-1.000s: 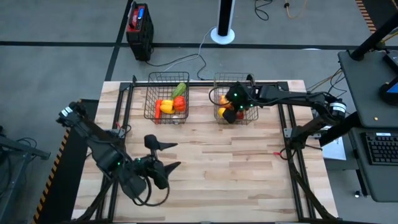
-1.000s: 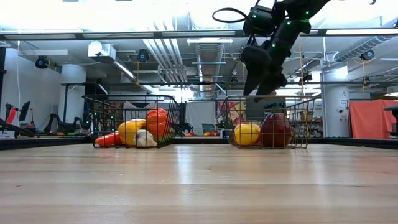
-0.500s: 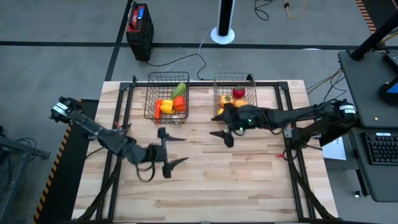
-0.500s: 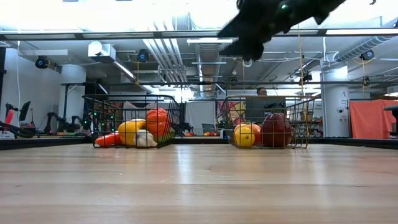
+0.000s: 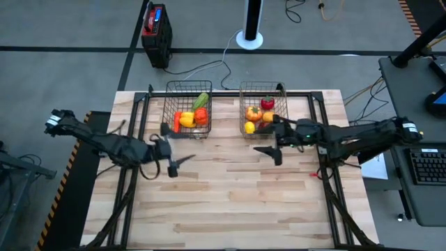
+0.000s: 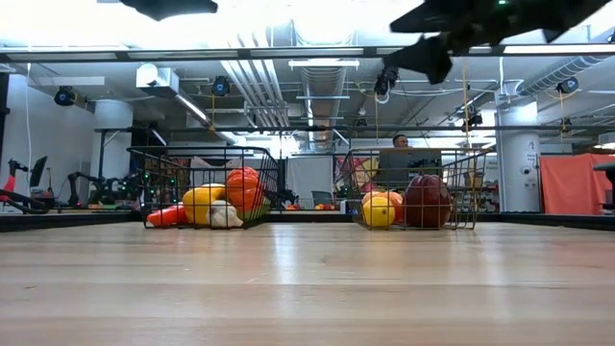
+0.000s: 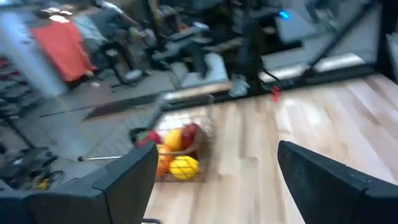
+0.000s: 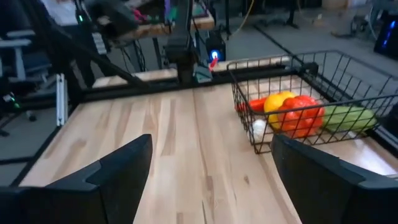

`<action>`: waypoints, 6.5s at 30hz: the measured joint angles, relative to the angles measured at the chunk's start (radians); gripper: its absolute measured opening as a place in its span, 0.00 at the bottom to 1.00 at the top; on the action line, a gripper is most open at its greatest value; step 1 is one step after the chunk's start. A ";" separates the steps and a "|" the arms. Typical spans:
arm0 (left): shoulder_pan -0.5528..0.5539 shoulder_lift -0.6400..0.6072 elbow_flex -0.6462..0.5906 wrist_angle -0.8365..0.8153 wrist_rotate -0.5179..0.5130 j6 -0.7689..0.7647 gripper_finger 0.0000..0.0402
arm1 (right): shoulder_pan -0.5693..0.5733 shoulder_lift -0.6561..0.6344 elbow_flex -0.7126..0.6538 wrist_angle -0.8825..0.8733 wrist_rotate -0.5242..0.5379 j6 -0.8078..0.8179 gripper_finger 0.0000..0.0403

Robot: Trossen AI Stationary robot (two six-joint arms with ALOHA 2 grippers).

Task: Sort produce into baskets
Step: Return to Home Position

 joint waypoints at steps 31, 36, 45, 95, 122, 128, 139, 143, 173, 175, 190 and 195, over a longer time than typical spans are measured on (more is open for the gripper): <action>0.331 -0.640 -0.359 -0.086 0.179 -0.033 0.78 | -0.001 -0.390 -0.265 0.105 0.009 -0.019 0.80; 0.331 -0.722 -0.463 -0.023 0.180 -0.042 0.77 | -0.001 -0.484 -0.362 0.124 0.025 0.023 0.80; 0.331 -0.868 -0.575 -0.015 0.180 -0.091 0.77 | -0.001 -0.705 -0.496 0.161 0.036 0.052 0.81; 0.331 -0.647 -0.637 0.076 0.319 -0.284 0.78 | 0.000 -0.907 -0.585 -0.079 0.095 0.013 0.71; 0.331 -0.645 -0.635 0.076 0.319 -0.283 0.78 | 0.000 -0.907 -0.585 -0.080 0.095 0.014 0.71; 0.331 -0.645 -0.635 0.076 0.319 -0.283 0.78 | 0.000 -0.907 -0.586 -0.080 0.095 0.014 0.71; 0.331 -0.645 -0.635 0.076 0.319 -0.283 0.78 | 0.000 -0.907 -0.586 -0.080 0.095 0.014 0.71; 0.331 -0.645 -0.635 0.076 0.319 -0.283 0.78 | 0.000 -0.907 -0.586 -0.080 0.095 0.014 0.71; 0.331 -0.645 -0.635 0.076 0.319 -0.283 0.78 | 0.000 -0.907 -0.586 -0.080 0.095 0.014 0.71; 0.331 -0.645 -0.635 0.076 0.319 -0.283 0.78 | -0.001 -0.907 -0.586 -0.080 0.096 0.014 0.71; 0.331 -0.645 -0.635 0.076 0.319 -0.283 0.78 | 0.000 -0.907 -0.586 -0.080 0.096 0.014 0.71; 0.332 -0.645 -0.635 0.076 0.319 -0.283 0.78 | -0.001 -0.907 -0.586 -0.080 0.096 0.014 0.71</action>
